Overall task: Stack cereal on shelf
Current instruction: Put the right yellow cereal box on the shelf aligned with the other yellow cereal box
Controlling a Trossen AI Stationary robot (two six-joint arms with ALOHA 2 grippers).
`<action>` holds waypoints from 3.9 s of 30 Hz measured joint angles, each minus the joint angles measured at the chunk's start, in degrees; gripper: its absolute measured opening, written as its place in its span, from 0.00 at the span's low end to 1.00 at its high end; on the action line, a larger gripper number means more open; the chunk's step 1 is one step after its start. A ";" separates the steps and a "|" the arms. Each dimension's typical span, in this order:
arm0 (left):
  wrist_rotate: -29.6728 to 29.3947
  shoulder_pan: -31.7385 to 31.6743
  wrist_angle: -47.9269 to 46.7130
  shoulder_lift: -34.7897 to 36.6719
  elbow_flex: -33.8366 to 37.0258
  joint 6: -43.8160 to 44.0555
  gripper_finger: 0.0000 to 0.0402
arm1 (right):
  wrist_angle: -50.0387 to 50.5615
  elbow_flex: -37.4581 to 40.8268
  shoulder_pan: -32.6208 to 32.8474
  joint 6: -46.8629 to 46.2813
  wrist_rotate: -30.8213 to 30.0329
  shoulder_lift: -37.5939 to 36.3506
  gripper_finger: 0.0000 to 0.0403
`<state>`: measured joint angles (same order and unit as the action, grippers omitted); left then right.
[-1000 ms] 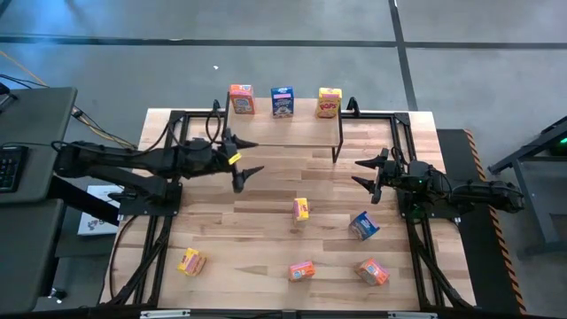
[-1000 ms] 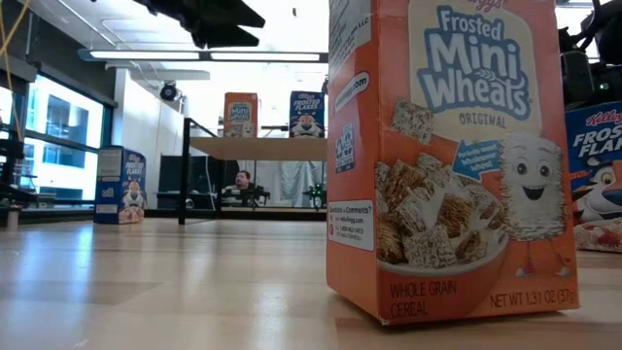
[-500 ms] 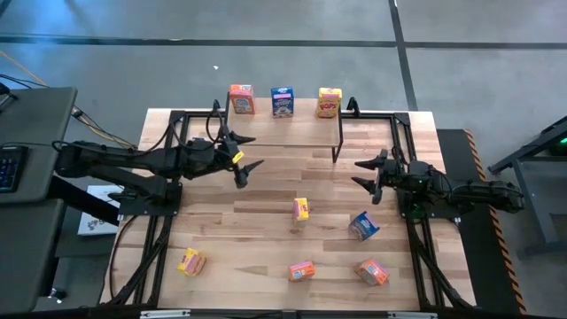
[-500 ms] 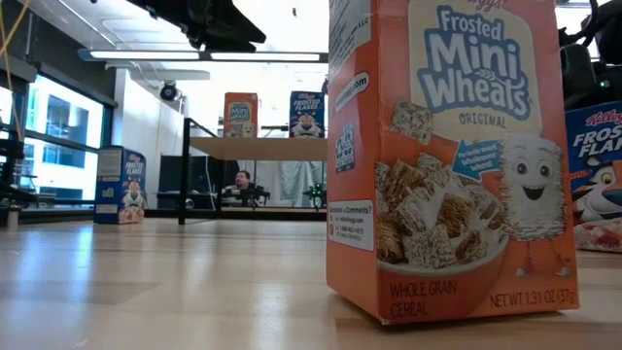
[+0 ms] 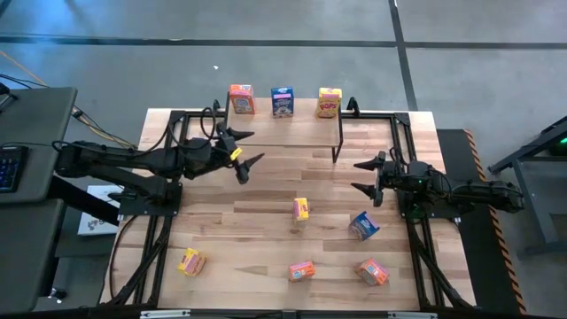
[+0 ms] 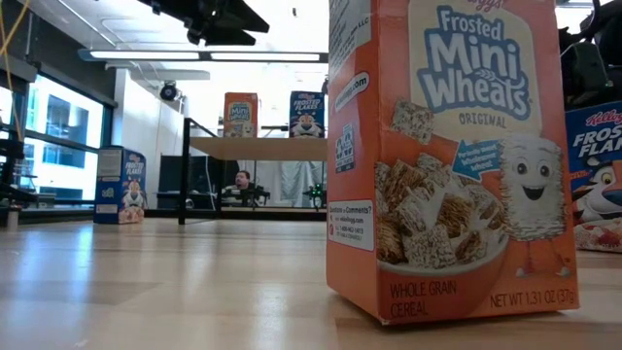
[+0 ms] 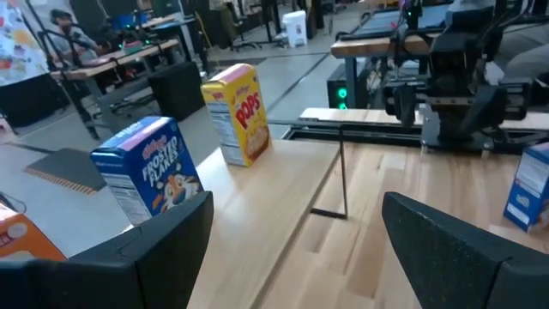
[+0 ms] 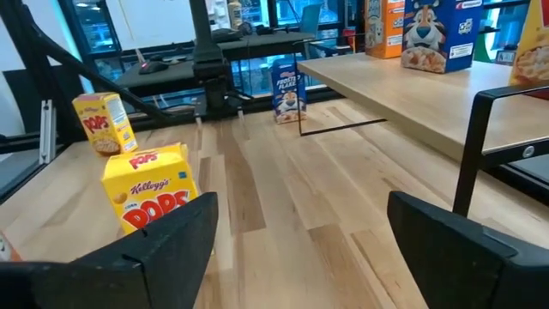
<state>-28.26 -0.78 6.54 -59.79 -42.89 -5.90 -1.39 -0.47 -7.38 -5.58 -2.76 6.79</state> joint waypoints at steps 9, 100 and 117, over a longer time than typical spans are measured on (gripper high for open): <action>-0.01 0.00 -1.28 0.00 0.00 1.19 0.82 | 0.00 0.00 0.00 0.02 -0.22 0.00 0.83; -5.38 0.00 -17.83 10.21 -0.02 -2.29 0.82 | 47.60 -79.84 18.13 -71.12 -3.41 88.58 0.83; -5.36 0.02 -18.87 10.21 0.00 -2.28 0.82 | 43.77 -79.84 19.56 -73.07 -4.48 94.25 0.83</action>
<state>-33.63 -0.75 -12.32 -49.58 -42.89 -8.19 42.39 -80.31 12.19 -78.65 -7.24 101.04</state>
